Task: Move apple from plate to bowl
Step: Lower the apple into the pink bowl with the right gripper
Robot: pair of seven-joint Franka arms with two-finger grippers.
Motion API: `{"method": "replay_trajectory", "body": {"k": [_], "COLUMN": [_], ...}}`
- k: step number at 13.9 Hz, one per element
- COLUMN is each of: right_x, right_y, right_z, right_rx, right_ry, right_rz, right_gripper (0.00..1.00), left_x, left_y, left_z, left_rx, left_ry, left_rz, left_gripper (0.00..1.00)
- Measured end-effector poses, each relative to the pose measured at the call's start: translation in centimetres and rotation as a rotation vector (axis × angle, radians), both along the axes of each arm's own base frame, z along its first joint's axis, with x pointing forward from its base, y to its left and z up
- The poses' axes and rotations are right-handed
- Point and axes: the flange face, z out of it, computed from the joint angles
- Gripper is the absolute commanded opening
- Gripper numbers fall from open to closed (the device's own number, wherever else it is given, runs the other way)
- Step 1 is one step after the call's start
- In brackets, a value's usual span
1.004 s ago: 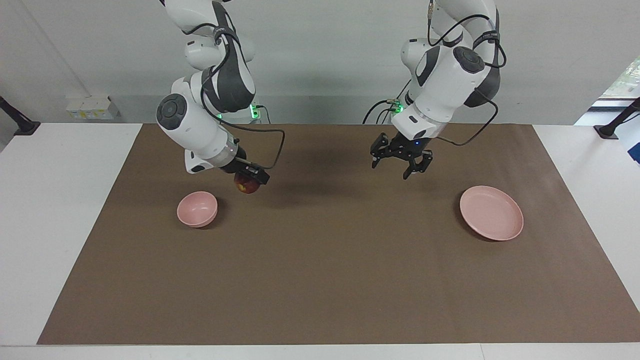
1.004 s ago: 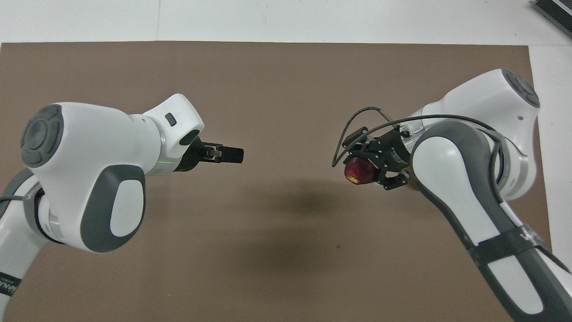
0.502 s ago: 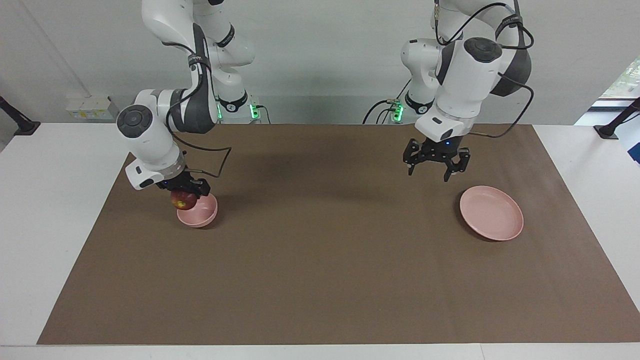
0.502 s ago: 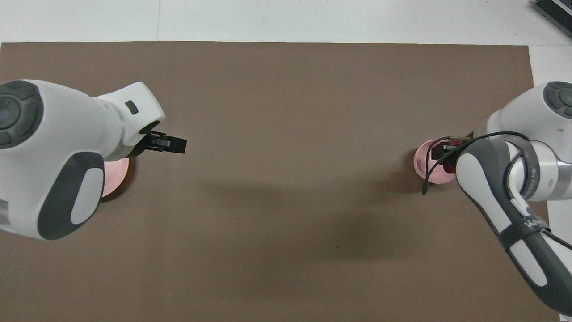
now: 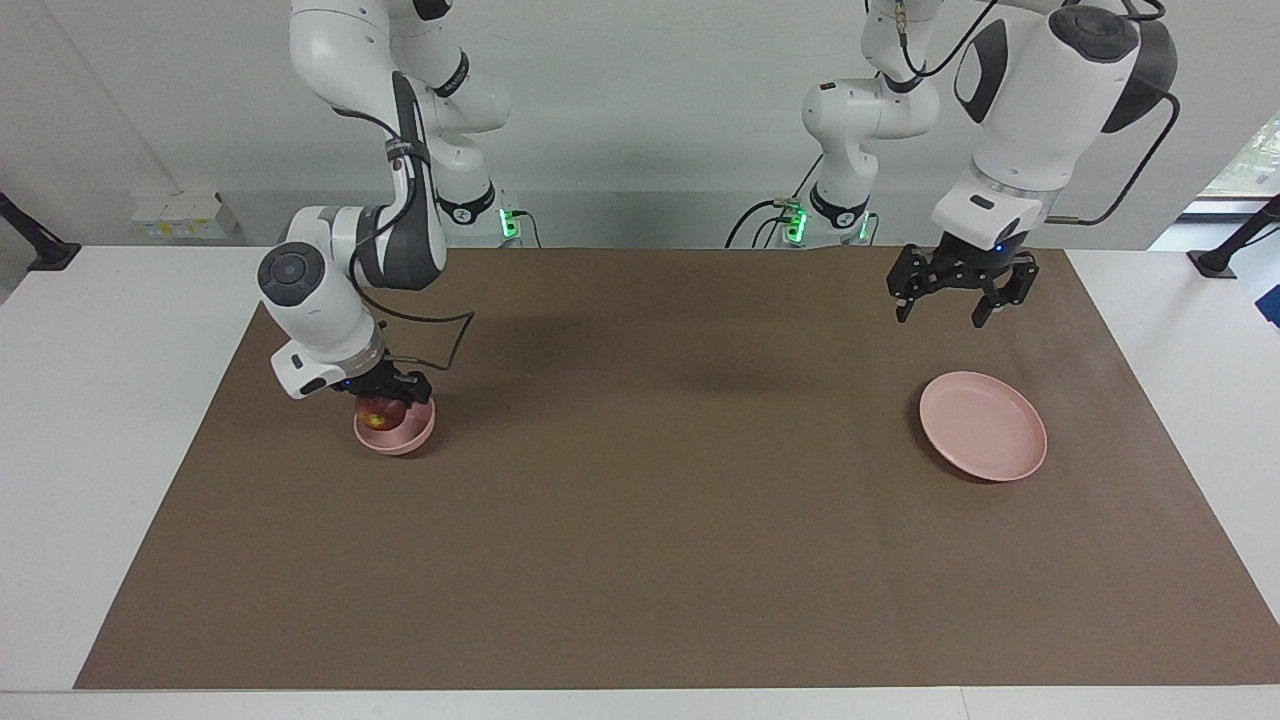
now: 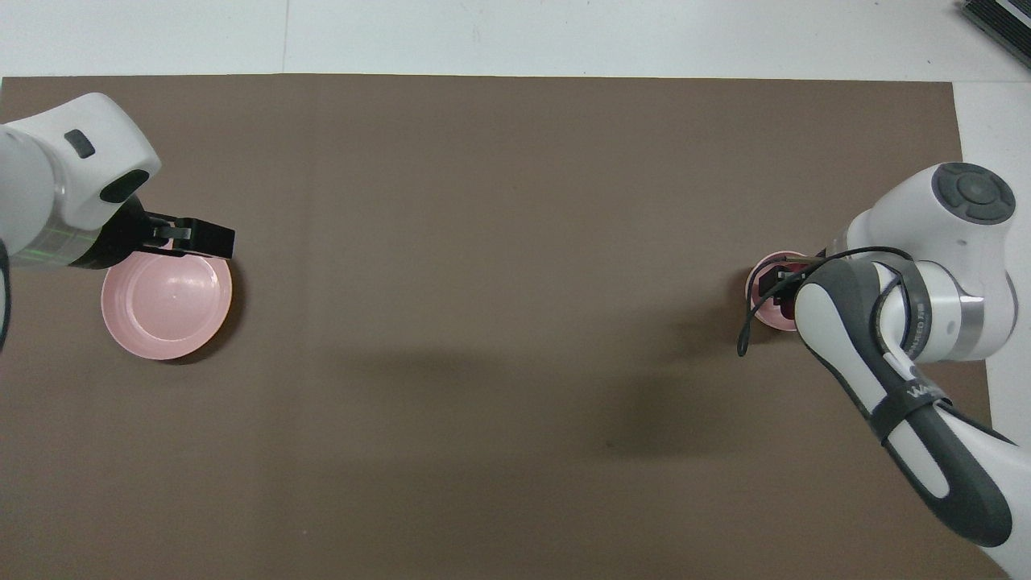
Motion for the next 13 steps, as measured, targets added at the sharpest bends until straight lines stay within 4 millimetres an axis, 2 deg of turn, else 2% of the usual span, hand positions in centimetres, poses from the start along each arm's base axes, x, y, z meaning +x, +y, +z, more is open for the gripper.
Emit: {"method": "replay_trajectory", "body": {"k": [2, 4, 5, 8, 10, 12, 13], "right_x": [0.0, 0.2, 0.2, 0.5, 1.0, 1.7, 2.0], "right_y": [0.0, 0.0, 0.1, 0.2, 0.5, 0.7, 0.8], "right_z": [-1.0, -2.2, -2.7, -2.5, -1.1, 2.2, 4.6], "right_rx": [-0.001, -0.002, -0.003, -0.005, -0.003, -0.003, -0.002], "right_ry": [-0.008, -0.011, -0.005, -0.008, -0.01, -0.019, -0.031], "right_rz": [0.0, -0.004, -0.008, -0.014, -0.022, -0.027, -0.027], "right_gripper": [0.3, 0.73, 0.99, 1.0, 1.0, 1.0, 1.0], "left_x": [-0.3, -0.2, -0.2, -0.4, -0.5, -0.5, -0.6], "left_y": [0.8, 3.0, 3.8, 4.4, 4.3, 4.3, 4.3], "left_z": [1.8, 3.0, 3.2, 3.3, 3.3, 3.4, 3.5], "left_rx": [0.005, 0.008, 0.01, 0.015, 0.017, 0.018, 0.019], "left_ry": [0.009, 0.016, 0.022, 0.041, 0.045, 0.045, 0.046], "left_rz": [-0.021, -0.015, -0.011, -0.035, -0.06, -0.069, -0.071], "left_gripper": [1.0, 1.0, 1.0, 1.0, 1.0, 1.0, 1.0]}}
